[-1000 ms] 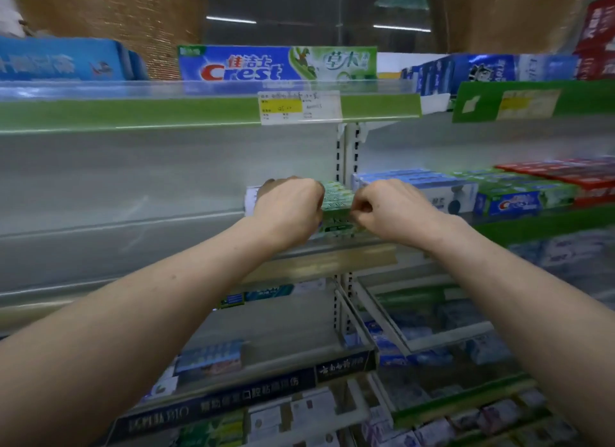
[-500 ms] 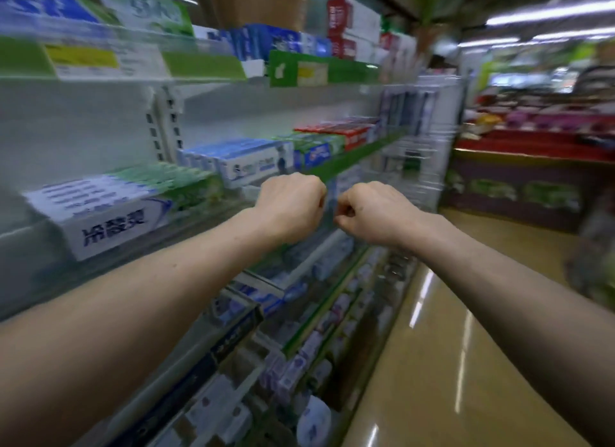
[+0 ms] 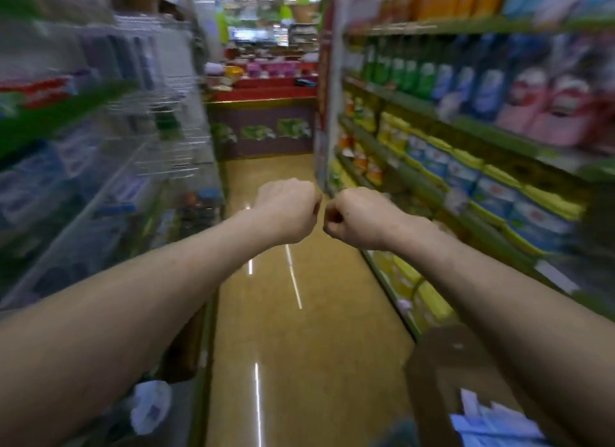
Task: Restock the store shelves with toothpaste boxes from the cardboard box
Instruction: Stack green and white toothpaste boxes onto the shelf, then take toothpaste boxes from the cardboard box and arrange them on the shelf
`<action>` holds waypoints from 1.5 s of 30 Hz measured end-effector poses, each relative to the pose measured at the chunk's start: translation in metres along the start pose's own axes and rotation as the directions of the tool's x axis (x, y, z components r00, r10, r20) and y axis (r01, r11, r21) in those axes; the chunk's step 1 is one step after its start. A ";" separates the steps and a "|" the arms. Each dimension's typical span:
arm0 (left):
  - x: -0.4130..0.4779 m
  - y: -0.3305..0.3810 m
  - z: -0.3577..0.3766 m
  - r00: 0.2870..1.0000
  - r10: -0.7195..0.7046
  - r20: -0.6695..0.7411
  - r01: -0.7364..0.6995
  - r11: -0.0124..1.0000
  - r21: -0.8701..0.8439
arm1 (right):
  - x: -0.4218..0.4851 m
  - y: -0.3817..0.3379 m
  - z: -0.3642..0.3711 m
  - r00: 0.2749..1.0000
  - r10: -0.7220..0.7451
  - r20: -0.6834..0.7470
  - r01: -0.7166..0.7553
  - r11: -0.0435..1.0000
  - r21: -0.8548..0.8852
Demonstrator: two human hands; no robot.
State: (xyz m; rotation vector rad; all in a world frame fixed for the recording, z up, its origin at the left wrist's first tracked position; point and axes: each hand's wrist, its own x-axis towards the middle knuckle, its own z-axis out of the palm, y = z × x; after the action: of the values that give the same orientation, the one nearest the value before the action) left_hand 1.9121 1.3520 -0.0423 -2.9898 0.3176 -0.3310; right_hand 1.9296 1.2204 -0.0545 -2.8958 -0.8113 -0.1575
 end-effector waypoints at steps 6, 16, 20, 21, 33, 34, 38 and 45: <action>0.044 0.150 0.021 0.964 0.256 0.071 -0.247 0.962 -0.113 | -0.093 0.123 0.002 0.975 0.218 0.046 -0.218 0.976 -0.004; 0.071 0.369 0.125 0.836 0.473 0.278 -0.403 0.873 -0.273 | -0.232 0.296 0.075 0.865 0.449 0.223 -0.474 0.878 0.071; 0.062 0.421 0.182 0.749 0.535 0.392 -0.430 0.842 -0.326 | -0.279 0.333 0.130 0.791 0.535 0.296 -0.586 0.801 0.119; 0.058 0.429 0.196 0.725 0.546 0.419 -0.431 0.835 -0.342 | -0.289 0.337 0.143 0.773 0.553 0.310 -0.612 0.779 0.137; -0.003 0.482 0.346 0.538 0.573 0.618 -0.459 0.814 -0.355 | -0.377 0.353 0.293 0.507 0.681 0.528 -0.830 0.550 0.089; -0.009 0.483 0.359 0.519 0.570 0.637 -0.457 0.815 -0.356 | -0.382 0.352 0.307 0.489 0.676 0.551 -0.838 0.540 0.081; -0.026 0.486 0.396 0.470 0.573 0.672 -0.480 0.804 -0.350 | -0.392 0.345 0.348 0.486 0.661 0.572 -0.835 0.544 0.082; -0.048 0.501 0.440 0.516 0.548 0.658 -0.515 0.813 -0.272 | -0.394 0.341 0.405 0.549 0.634 0.545 -0.769 0.639 0.032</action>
State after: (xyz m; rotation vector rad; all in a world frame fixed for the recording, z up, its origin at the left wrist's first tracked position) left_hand 1.8689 0.9169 -0.5475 -2.5669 1.0981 0.9008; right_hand 1.7992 0.7928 -0.5401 -2.7382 0.3746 0.7453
